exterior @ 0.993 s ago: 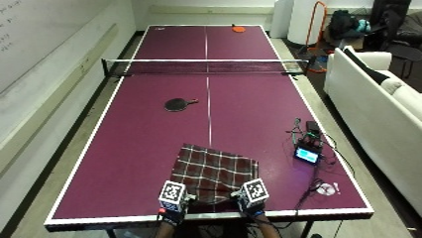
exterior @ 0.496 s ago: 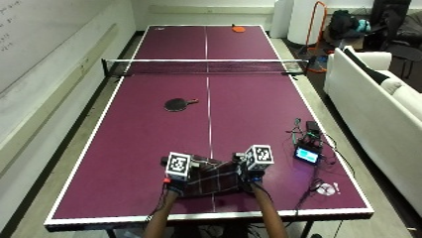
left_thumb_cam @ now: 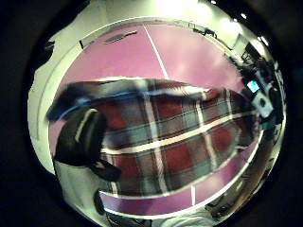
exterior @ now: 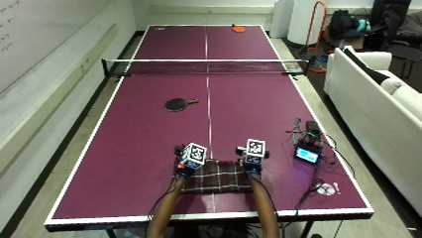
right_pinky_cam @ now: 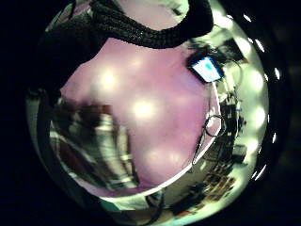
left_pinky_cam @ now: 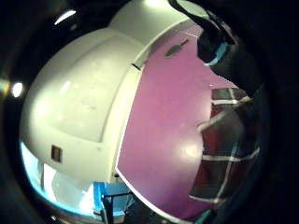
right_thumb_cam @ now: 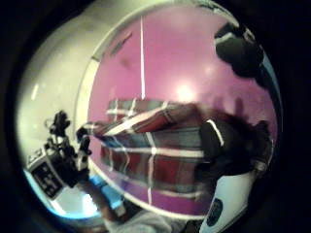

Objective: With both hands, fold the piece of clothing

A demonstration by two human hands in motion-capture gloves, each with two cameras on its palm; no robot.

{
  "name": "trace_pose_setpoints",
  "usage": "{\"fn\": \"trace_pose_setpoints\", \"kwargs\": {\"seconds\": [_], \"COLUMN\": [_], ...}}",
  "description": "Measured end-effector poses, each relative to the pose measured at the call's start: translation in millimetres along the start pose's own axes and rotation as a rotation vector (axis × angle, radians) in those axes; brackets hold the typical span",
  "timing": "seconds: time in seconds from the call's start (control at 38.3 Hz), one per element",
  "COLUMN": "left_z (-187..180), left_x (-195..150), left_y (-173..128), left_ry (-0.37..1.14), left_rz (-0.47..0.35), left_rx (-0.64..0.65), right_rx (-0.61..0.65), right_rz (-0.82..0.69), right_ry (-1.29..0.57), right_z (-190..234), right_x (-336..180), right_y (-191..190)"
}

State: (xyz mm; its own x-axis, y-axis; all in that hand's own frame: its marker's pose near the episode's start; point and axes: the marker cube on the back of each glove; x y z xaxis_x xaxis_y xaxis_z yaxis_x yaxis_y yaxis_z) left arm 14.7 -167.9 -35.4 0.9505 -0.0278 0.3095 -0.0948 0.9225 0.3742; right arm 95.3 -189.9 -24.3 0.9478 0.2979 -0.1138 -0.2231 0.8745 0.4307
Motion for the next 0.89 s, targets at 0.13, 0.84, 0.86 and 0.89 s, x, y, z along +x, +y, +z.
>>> {"fn": "trace_pose_setpoints", "kwargs": {"seconds": [0.13,0.84,0.86,0.89], "left_z": [11.8,66.5,64.7,63.1], "left_x": [1.1,29.7,35.1,39.9], "left_y": [19.4,79.6,79.2,76.7], "left_ry": [-0.011,0.278,0.279,0.282], "left_rz": [0.041,-0.013,-0.012,-0.012], "left_rx": [-0.030,-0.518,-0.533,-0.532], "right_rx": [-0.042,-0.253,-0.291,-0.319], "right_rz": [0.100,0.261,0.294,0.328], "right_ry": [-0.005,0.020,-0.007,-0.038], "right_z": [-2.4,24.4,21.2,18.3], "right_x": [26.6,92.8,95.8,98.7], "right_y": [35.4,106.9,107.0,104.7]}}
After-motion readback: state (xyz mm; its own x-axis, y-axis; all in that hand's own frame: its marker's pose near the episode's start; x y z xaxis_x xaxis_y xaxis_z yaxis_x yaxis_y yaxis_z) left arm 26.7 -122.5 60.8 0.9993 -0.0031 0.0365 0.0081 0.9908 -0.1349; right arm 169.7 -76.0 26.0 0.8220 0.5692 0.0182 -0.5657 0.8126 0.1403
